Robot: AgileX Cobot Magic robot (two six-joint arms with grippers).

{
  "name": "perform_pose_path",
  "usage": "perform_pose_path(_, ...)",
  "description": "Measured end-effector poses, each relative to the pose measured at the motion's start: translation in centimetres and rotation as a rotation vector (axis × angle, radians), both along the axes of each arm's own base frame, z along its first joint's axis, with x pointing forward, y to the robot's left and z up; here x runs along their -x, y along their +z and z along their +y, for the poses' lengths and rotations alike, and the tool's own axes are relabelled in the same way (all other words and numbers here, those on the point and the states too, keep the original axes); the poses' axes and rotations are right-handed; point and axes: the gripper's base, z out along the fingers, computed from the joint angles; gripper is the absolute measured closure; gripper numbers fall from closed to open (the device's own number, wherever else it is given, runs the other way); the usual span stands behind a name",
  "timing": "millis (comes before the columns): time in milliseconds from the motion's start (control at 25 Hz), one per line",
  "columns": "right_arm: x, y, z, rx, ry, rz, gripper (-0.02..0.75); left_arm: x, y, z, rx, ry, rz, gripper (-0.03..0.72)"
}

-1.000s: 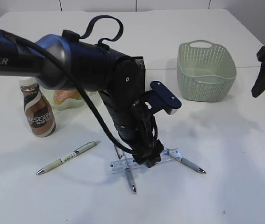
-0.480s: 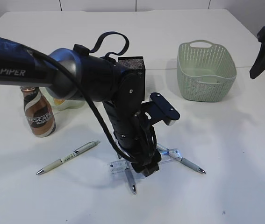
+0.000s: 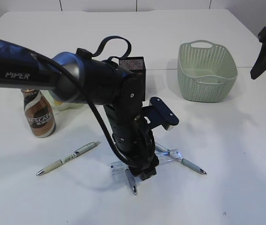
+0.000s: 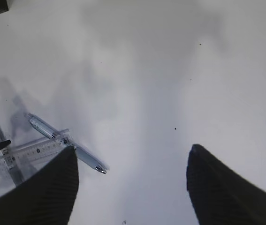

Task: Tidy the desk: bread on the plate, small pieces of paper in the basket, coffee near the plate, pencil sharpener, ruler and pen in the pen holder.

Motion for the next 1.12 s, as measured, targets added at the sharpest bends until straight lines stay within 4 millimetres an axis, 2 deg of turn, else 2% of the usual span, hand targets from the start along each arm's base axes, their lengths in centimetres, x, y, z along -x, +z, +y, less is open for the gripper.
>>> perform_pose_path(320, 0.00, 0.01, 0.02, -0.001, 0.006, -0.002, 0.172, 0.04, -0.87, 0.06, -0.021, -0.002, 0.019, 0.126)
perform_pose_path(640, -0.01, 0.01, 0.03, -0.001, 0.011, -0.003, 0.172, 0.04, -0.86, 0.08, -0.024, -0.003, 0.019, 0.134)
perform_pose_path(1120, -0.01, 0.01, 0.03, 0.001, 0.016, -0.005, 0.172, 0.06, -0.87, 0.15, -0.032, -0.006, 0.020, 0.312)
